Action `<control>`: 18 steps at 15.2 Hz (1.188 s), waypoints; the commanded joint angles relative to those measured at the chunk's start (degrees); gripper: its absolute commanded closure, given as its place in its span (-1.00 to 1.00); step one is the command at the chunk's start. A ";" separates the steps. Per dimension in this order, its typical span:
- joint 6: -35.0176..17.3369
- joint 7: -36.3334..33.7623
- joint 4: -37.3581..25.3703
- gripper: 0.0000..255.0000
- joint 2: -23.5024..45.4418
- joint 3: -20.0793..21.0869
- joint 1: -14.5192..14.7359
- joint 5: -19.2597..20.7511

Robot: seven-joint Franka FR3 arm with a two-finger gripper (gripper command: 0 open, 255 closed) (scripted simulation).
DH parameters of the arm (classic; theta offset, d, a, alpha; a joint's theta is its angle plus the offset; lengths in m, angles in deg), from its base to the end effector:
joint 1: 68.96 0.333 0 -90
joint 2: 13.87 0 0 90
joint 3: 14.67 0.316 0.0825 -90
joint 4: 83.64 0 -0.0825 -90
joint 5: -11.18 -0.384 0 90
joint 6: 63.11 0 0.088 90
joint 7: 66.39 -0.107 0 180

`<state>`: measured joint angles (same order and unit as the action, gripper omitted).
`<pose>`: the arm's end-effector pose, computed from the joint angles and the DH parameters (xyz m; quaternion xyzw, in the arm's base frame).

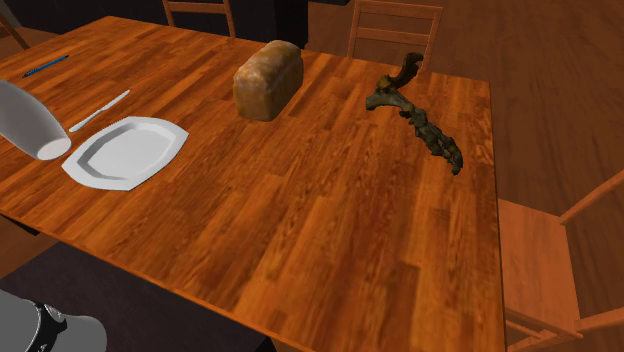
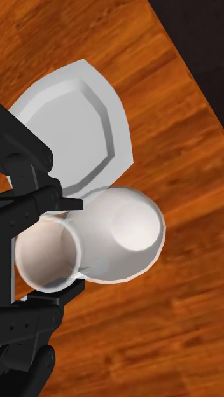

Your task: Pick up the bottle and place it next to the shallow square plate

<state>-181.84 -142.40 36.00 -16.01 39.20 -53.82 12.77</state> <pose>0.1925 0.5059 0.4344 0.9981 -0.0545 0.0269 0.0054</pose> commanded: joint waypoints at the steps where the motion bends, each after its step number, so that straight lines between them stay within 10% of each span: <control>1: -0.01 0.00 -0.01 1.00 -0.01 0.00 0.00 0.00; 2: -0.01 0.01 -0.01 -1.00 -0.01 0.00 0.00 0.00; 18: 7.10 2.18 -5.14 -1.00 -3.35 -0.81 -0.03 -2.95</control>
<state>-174.75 -140.22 30.87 -19.36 38.40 -53.84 9.82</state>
